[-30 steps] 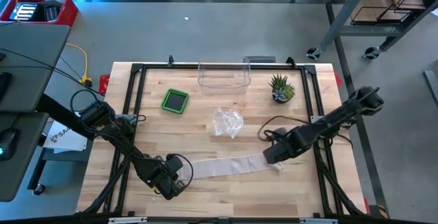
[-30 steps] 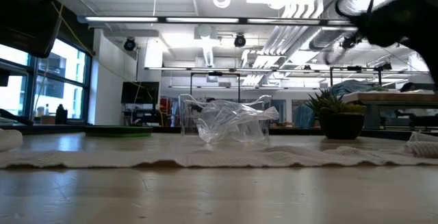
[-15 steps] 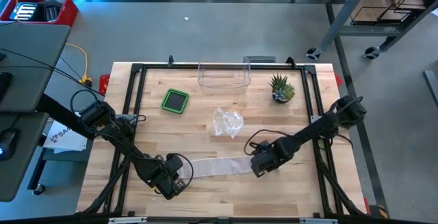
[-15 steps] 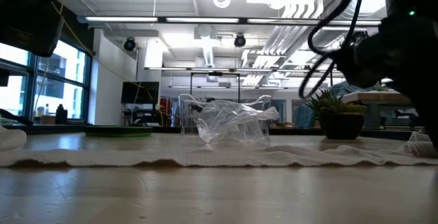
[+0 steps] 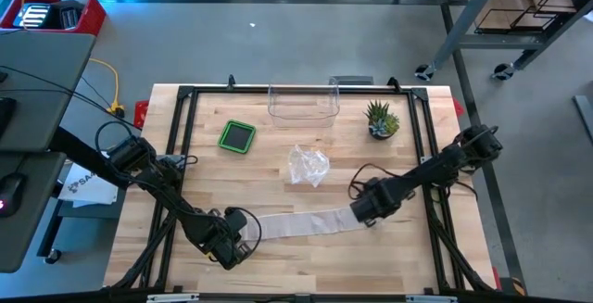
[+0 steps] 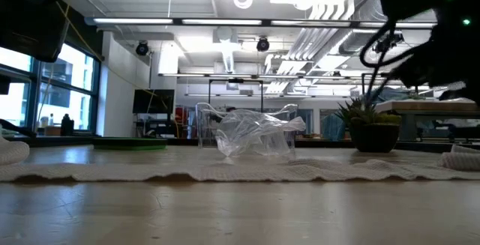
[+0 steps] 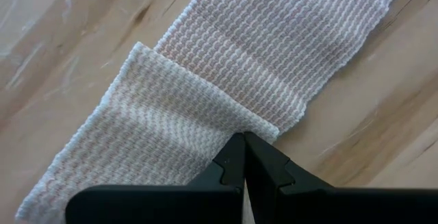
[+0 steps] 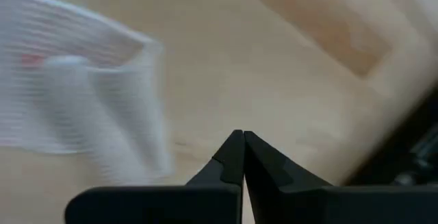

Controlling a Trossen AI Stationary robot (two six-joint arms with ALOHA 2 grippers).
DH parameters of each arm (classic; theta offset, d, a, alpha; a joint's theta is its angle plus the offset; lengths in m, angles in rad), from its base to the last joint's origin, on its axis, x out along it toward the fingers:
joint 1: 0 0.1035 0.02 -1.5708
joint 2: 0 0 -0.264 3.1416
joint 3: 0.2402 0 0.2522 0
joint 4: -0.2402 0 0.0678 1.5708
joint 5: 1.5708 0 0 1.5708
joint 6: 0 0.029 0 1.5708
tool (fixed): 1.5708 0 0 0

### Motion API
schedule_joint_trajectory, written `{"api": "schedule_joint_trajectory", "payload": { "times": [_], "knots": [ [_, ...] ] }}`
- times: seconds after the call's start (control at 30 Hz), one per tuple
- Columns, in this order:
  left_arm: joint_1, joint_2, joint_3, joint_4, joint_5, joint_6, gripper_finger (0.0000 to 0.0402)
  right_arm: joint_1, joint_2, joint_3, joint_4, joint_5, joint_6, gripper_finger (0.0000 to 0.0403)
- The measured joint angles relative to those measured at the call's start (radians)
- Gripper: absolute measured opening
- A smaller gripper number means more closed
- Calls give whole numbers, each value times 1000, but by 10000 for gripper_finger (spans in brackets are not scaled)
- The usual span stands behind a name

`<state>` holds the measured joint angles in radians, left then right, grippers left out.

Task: Roll bandage
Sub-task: Roll the bandage

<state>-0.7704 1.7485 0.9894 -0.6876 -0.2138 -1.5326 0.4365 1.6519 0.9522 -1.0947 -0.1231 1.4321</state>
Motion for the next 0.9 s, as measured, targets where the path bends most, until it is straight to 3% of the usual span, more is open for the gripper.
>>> {"api": "schedule_joint_trajectory", "payload": {
  "times": [0.1,0.23,0.37,0.47,0.63,0.9],
  "knots": [
    [0,0,0,0,1,0,0,-5,-47,-17,39,1,-12,0],
    [0,0,0,-1,1,-6,0,6,-133,-19,256,76,22,0],
    [0,0,0,-5,1,-7,0,18,-133,-16,467,70,18,0],
    [0,0,0,-16,-1,-7,0,22,-67,-19,471,72,52,0],
    [0,0,0,-19,3,-8,0,8,47,-19,494,-24,33,0],
    [-2,0,0,-20,18,-8,0,-16,61,-18,367,-48,1,0]
  ]
}}
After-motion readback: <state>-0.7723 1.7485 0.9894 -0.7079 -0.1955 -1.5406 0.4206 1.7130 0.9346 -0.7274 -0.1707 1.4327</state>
